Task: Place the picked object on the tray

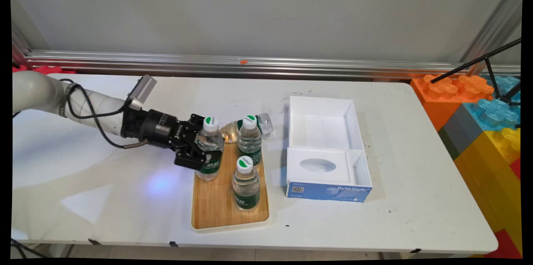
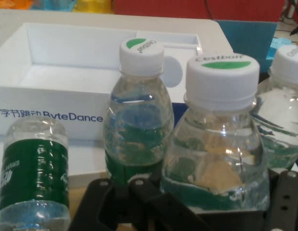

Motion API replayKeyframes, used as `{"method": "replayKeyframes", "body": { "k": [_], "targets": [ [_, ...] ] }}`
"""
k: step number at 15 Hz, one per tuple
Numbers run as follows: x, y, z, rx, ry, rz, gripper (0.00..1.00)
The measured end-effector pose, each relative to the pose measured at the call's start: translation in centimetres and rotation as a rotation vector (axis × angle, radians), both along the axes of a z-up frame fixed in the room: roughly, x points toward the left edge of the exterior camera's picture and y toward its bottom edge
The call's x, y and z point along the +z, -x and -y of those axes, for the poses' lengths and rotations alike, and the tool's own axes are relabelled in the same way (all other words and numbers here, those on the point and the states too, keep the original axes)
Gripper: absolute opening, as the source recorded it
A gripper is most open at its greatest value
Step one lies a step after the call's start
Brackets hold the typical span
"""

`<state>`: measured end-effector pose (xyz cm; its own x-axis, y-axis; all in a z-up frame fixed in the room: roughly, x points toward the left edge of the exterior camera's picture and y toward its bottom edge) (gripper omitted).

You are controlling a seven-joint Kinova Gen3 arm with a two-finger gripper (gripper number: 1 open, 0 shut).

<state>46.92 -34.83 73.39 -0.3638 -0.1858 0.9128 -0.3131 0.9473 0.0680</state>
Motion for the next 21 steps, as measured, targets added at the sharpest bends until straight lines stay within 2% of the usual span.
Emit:
{"method": "replayKeyframes", "body": {
  "k": [20, 21],
  "targets": [
    [-2.9, 0.3, 1.2, 0.007, 0.02, 0.012, 0.0],
    [-2.9, 0.3, 1.3, 0.008, 0.022, 0.011, 1.0]
  ]
}}
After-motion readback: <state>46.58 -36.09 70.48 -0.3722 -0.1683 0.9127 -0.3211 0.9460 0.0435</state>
